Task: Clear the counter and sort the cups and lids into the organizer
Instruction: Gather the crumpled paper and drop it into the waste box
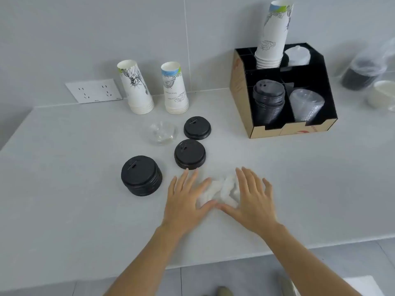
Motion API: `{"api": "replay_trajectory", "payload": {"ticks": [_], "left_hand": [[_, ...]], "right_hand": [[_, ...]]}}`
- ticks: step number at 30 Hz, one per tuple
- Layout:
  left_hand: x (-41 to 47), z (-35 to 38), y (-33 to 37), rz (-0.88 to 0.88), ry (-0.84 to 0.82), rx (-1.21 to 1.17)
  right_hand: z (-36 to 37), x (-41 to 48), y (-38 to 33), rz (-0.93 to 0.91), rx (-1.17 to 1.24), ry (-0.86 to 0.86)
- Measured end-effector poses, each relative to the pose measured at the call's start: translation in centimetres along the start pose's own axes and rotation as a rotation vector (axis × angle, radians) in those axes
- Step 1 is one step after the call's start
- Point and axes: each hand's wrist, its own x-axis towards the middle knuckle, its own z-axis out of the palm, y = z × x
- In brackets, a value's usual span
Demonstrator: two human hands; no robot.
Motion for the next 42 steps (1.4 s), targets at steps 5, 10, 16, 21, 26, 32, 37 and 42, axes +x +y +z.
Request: {"api": "replay_trajectory", "payload": {"ticks": [5,10,16,21,26,32,37,42], "left_hand": [[-0.3,0.9,-0.4,0.072,0.064,-0.055],[-0.4,0.4,-0.4,0.036,0.066,-0.404],[-0.7,-1.7,1.4,-0.092,0.108,-0.629],[-0.1,-1.6,4.0,0.006,0.125,-0.607],[0.3,-1.6,8.3,0.067,0.111,-0.552],[0.8,0.6,14.8,0.145,0.105,-0.496],[-0.3,3.7,21.3,0.240,0.033,-0.499],[-2.1,8.5,28.3,0.306,-0.067,-0.493]], "right_hand": [[1.4,-0.6,0.1,-0.031,0.005,0.187],[0.8,-1.2,-0.5,-0.045,0.200,0.132],[-0.6,-2.6,-0.1,0.023,0.439,0.077],[-2.5,-3.9,1.3,0.094,0.387,0.274],[-4.2,-5.7,4.3,0.285,0.220,0.397],[-6.1,-9.9,10.4,0.380,0.167,0.513],[-6.9,-15.2,16.0,0.467,0.141,0.544],[-5.6,-22.1,22.4,0.584,0.075,0.550]]}}
